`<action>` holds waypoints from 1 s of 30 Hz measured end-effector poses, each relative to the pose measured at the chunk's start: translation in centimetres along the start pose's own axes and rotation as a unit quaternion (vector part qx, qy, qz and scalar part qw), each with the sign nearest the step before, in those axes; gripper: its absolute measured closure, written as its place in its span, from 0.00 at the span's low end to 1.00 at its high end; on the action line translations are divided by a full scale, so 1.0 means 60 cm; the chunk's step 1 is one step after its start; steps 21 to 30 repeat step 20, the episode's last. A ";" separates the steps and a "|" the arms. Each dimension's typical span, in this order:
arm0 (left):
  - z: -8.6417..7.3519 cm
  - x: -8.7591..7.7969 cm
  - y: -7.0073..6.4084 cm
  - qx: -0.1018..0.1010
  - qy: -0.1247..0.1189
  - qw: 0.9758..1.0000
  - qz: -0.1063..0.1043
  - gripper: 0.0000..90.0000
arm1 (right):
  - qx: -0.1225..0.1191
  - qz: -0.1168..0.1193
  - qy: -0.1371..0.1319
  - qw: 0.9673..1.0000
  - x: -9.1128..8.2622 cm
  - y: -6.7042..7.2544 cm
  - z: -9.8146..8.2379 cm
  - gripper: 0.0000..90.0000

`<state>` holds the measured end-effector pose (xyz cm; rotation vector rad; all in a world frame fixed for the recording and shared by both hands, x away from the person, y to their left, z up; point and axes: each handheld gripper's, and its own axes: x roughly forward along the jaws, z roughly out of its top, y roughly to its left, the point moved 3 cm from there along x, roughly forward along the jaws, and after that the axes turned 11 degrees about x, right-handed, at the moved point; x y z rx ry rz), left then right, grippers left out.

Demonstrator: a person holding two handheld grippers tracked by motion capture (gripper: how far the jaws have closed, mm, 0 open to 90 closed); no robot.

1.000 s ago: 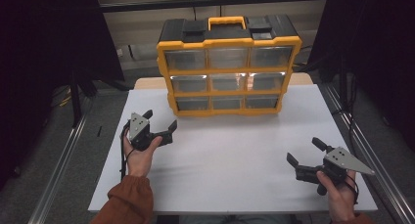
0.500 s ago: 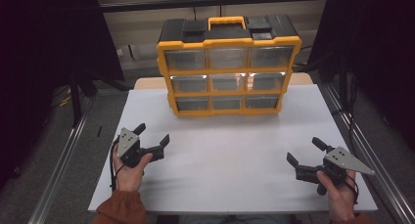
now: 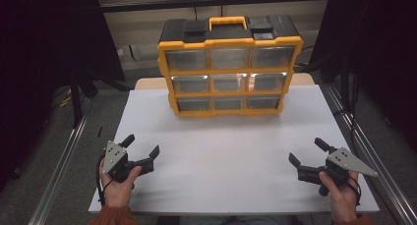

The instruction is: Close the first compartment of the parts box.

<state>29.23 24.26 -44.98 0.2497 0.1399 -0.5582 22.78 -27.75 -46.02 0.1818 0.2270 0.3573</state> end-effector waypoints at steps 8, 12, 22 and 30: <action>-0.010 -0.026 0.002 0.002 0.008 1.000 0.005 0.05 | 0.003 -0.003 -0.001 1.000 -0.002 -0.001 0.000 0.00; -0.013 -0.029 0.005 -0.009 0.018 1.000 0.007 0.05 | 0.000 -0.002 -0.002 1.000 -0.003 -0.001 0.000 0.00; -0.007 -0.025 0.007 -0.013 0.003 1.000 0.011 0.05 | 0.001 0.000 -0.001 1.000 0.000 -0.001 0.000 0.00; -0.007 -0.025 0.007 -0.013 0.003 1.000 0.011 0.05 | 0.001 0.000 -0.001 1.000 0.000 -0.001 0.000 0.00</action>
